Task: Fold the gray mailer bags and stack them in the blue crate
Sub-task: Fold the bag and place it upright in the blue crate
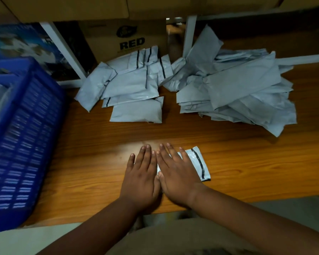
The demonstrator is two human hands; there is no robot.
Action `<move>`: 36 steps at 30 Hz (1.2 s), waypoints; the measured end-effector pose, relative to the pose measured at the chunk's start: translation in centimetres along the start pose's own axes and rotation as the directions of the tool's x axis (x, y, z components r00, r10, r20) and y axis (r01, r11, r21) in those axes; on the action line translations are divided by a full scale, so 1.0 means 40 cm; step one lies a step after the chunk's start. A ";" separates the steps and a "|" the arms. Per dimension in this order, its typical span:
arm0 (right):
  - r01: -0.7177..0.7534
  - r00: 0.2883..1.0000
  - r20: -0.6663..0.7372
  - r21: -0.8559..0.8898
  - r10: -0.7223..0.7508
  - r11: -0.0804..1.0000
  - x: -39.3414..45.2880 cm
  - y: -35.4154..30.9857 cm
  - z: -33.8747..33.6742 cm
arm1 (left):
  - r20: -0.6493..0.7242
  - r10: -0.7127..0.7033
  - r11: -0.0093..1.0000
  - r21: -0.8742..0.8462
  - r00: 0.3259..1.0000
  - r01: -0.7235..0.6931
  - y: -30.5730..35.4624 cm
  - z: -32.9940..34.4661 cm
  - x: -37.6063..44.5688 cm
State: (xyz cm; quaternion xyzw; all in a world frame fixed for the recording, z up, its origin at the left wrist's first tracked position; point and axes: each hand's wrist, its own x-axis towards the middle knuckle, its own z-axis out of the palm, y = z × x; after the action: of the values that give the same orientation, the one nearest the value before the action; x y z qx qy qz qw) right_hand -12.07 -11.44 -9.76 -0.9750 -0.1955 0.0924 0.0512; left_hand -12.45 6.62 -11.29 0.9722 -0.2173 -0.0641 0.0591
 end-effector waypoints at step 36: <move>-0.090 0.995 -0.041 0.079 0.093 0.993 -0.072 0.099 0.006 | 0.009 0.052 0.998 -0.021 0.999 -0.052 0.058 0.010 0.072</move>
State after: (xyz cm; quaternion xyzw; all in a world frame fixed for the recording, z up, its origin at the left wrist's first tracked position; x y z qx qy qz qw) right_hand -13.23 -16.19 -10.06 -0.9821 -0.1457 0.0804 0.0885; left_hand -10.89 3.24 -11.63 0.9652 -0.2421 -0.0693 0.0700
